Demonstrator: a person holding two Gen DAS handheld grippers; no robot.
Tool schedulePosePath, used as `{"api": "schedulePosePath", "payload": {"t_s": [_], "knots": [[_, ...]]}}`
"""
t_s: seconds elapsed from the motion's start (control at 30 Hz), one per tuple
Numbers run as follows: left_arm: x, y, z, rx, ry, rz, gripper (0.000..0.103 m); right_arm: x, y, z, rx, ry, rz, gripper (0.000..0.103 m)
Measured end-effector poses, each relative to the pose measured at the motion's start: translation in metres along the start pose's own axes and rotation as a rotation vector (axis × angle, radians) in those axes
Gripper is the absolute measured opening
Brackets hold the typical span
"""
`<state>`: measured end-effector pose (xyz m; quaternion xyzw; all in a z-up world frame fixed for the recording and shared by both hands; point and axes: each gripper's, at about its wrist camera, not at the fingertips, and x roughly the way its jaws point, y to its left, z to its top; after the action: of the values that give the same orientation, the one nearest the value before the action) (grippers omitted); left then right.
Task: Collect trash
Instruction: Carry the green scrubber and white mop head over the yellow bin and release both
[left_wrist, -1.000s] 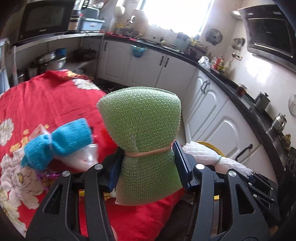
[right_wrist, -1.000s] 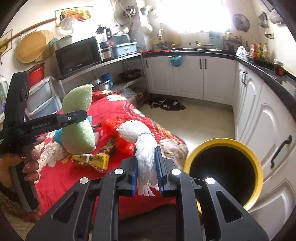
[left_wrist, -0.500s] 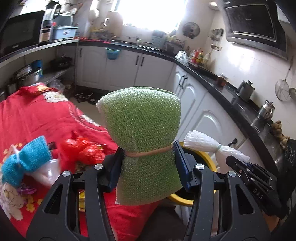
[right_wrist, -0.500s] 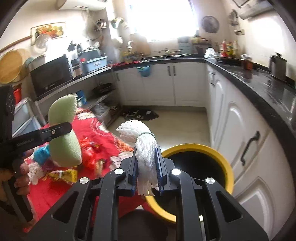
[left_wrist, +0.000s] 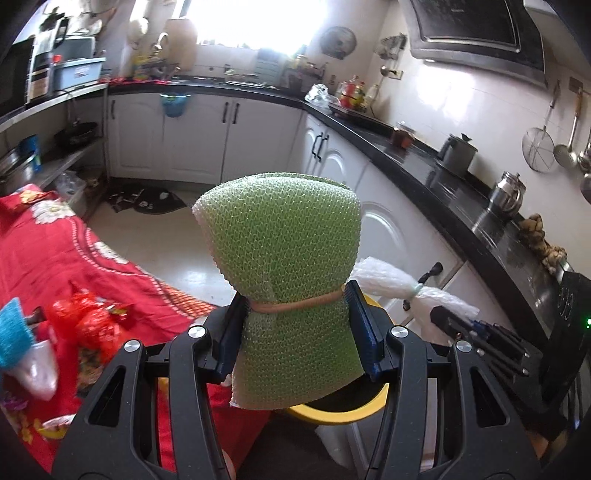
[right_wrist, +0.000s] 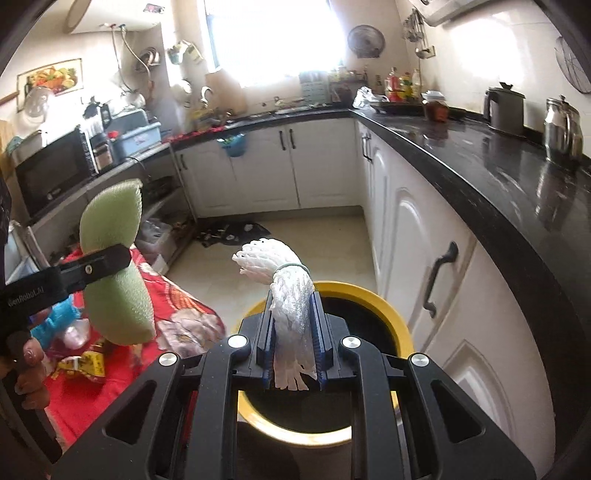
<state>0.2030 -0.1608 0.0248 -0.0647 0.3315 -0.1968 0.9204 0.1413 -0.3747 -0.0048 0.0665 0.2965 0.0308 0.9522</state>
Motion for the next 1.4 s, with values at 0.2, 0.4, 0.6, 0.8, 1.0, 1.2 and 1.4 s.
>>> {"api": "schedulePosePath", "payload": {"t_s": [0.2, 0.4, 0.6, 0.8, 1.0, 1.2, 1.4], "knots": [[0.035, -0.011, -0.002, 0.022, 0.054, -0.044, 0.044, 0.017, -0.007, -0.012, 0.005, 0.042, -0.048, 0.017], [0.066, -0.021, -0.002, 0.036, 0.109, -0.069, 0.045, 0.036, -0.018, -0.020, 0.004, 0.080, -0.086, 0.019], [0.090, -0.026, -0.004, 0.043, 0.147, -0.068, 0.049, 0.051, -0.028, -0.031, 0.024, 0.102, -0.094, 0.028], [0.106, -0.015, -0.012, 0.020, 0.169, -0.008, 0.083, 0.065, -0.032, -0.044, 0.040, 0.141, -0.097, 0.064], [0.097, 0.002, -0.010, -0.006, 0.149, 0.040, 0.092, 0.061, -0.034, -0.049, 0.062, 0.140, -0.098, 0.072], [0.075, 0.019, -0.004, -0.037, 0.108, 0.078, 0.092, 0.052, -0.025, -0.042, 0.061, 0.110, -0.077, 0.077], [0.047, 0.032, 0.000, -0.051, 0.058, 0.110, 0.092, 0.040, -0.008, -0.035, 0.036, 0.079, -0.039, 0.078]]}}
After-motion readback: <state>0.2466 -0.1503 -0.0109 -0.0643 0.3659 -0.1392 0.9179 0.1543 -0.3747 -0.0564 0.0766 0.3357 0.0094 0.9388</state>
